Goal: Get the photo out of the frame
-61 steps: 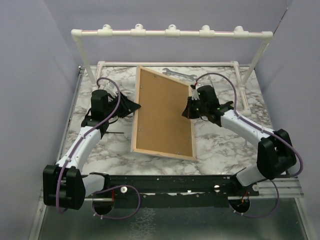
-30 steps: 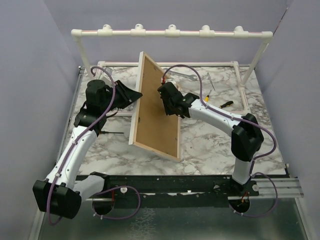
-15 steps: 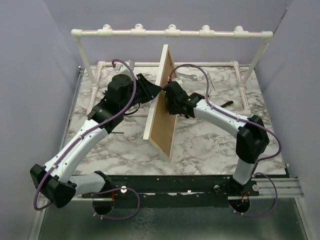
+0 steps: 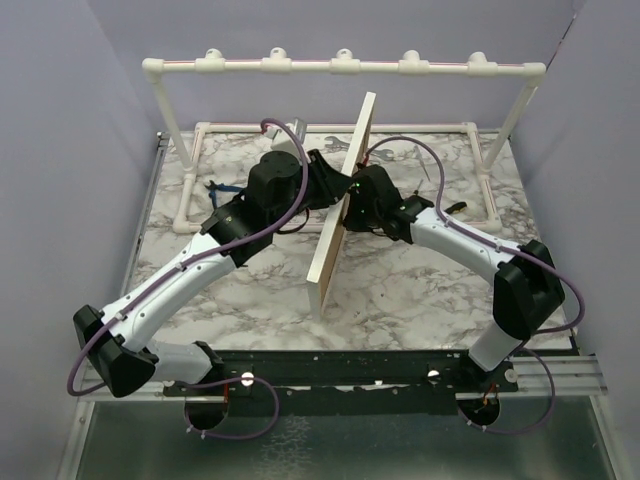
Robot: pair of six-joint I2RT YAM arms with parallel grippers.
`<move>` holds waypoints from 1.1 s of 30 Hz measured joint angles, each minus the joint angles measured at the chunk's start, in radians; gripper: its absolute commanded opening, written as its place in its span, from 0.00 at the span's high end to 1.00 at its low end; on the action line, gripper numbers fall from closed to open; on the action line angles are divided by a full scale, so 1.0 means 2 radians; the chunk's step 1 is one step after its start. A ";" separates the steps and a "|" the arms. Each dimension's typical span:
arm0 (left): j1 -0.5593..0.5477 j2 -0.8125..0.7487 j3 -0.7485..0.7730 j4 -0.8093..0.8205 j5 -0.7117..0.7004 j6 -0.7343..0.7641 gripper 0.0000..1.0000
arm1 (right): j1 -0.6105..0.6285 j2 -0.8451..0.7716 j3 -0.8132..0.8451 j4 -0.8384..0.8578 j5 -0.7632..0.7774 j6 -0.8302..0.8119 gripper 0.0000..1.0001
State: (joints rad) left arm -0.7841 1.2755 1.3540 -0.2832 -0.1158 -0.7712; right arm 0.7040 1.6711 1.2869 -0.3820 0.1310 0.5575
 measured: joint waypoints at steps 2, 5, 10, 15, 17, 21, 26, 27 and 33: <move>-0.008 0.006 0.005 0.002 -0.002 0.002 1.00 | -0.008 -0.005 -0.010 0.011 -0.020 0.007 0.99; -0.016 0.016 0.015 0.002 -0.009 0.002 1.00 | -0.014 -0.006 -0.013 0.025 -0.042 0.017 0.99; -0.025 0.030 0.034 0.001 -0.016 0.003 1.00 | -0.028 -0.011 -0.022 0.048 -0.068 0.028 1.00; -0.039 0.037 0.039 0.007 -0.012 0.000 1.00 | -0.050 -0.014 -0.031 0.073 -0.109 0.039 0.99; -0.043 0.041 0.039 0.012 -0.008 -0.004 1.00 | -0.057 -0.015 -0.042 0.089 -0.125 0.044 0.99; -0.055 0.055 0.039 0.026 0.013 -0.018 1.00 | -0.070 -0.017 -0.074 0.116 -0.159 0.054 1.00; -0.062 0.080 0.035 0.052 0.030 -0.028 1.00 | -0.097 -0.023 -0.111 0.142 -0.203 0.058 0.99; -0.063 0.084 0.034 0.057 0.033 -0.031 1.00 | -0.103 -0.027 -0.121 0.148 -0.211 0.059 0.99; -0.073 0.114 0.029 0.096 0.052 -0.039 1.00 | -0.136 -0.047 -0.175 0.187 -0.263 0.060 1.00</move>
State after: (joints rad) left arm -0.9298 1.5043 1.4120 -0.0914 -0.0120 -0.8497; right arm 0.4320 1.5761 0.9363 -0.0074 -0.3946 0.6769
